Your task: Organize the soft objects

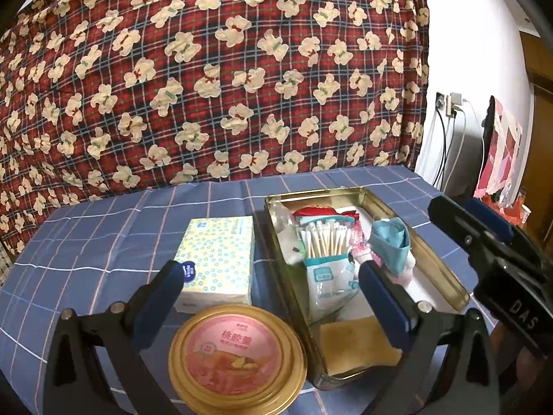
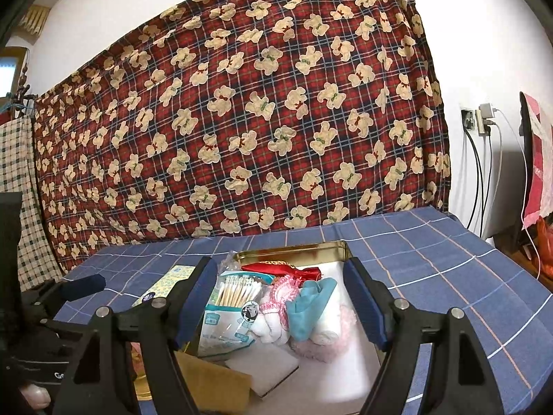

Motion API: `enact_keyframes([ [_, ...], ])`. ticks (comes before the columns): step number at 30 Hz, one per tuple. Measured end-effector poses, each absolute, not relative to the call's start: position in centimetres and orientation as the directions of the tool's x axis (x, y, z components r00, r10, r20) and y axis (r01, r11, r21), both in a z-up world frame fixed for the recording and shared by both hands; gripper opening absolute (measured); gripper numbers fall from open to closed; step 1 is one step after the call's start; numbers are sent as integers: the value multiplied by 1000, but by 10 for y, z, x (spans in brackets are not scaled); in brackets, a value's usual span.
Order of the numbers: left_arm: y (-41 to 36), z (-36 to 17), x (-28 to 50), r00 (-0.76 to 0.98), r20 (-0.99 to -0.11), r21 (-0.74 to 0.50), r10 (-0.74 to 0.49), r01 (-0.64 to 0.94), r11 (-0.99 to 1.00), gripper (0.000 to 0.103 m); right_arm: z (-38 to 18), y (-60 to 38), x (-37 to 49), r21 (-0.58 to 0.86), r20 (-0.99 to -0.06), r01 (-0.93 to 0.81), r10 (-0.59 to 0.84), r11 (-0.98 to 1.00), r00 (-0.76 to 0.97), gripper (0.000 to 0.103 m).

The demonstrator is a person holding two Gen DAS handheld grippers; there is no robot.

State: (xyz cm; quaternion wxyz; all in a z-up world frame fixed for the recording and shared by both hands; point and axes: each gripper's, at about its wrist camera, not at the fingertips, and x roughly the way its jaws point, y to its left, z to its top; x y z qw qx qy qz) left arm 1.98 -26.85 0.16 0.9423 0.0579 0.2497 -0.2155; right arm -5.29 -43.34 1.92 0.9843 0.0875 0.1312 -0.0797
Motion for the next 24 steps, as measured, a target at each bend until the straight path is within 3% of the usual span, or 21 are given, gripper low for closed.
enact_keyframes([
  [24, -274, 7, 9, 798, -464, 33, -385, 450, 893, 102, 20, -433, -54, 150, -270, 182, -136, 972, 953, 78],
])
